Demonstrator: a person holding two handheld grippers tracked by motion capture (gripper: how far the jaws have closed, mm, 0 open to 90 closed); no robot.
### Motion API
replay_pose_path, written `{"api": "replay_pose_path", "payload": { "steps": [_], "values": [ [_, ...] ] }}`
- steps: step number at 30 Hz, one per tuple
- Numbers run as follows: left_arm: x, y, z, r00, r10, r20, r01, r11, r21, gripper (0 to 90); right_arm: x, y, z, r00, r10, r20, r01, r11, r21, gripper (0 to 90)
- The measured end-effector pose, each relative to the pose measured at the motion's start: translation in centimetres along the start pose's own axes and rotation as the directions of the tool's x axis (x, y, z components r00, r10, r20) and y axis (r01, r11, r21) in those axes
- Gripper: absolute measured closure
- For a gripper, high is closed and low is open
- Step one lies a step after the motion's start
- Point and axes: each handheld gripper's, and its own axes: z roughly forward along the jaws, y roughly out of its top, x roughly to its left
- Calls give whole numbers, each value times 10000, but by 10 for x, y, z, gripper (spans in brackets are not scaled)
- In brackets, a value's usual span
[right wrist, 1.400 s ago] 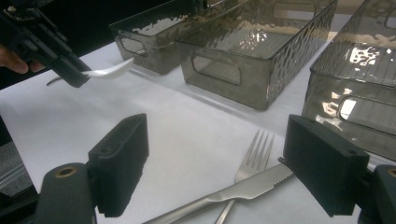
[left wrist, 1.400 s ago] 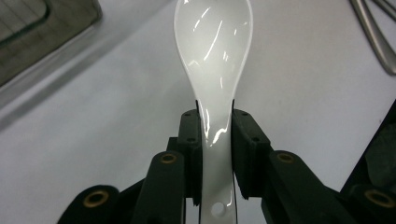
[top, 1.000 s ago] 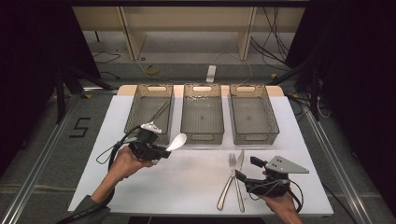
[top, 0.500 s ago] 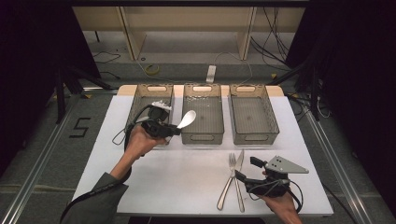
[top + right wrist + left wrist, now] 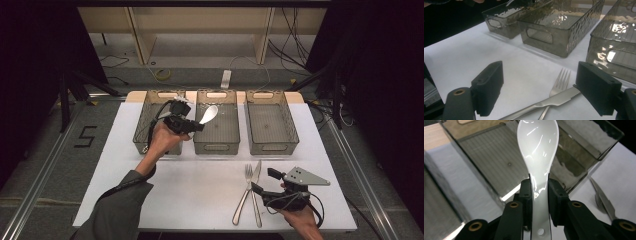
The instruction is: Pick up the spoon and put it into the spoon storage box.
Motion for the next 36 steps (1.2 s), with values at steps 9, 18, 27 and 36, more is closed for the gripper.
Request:
{"api": "replay_pose_path", "payload": {
  "steps": [9, 18, 27, 36],
  "values": [
    [-5, 12, 19, 9996, -167, -247, 166, 9999, -36, 743, 0, 0, -2, 10000, -26, -47, 26, 10000, -72, 232],
    [-1, 17, 30, 9978, -406, -518, 403, 9992, -68, 743, 0, 0, -1, 10000, -24, -58, 24, 10000, -69, 232],
    [0, 19, 46, 9955, -477, -824, 476, 9989, -24, 743, 1, 0, -1, 9999, 19, -117, -19, 10000, -50, 232],
    [1, 21, 55, 9935, -431, -1058, 449, 9989, 152, 742, 1, 0, 0, 9999, -20, -166, 18, 10000, -74, 232]
  ]
}}
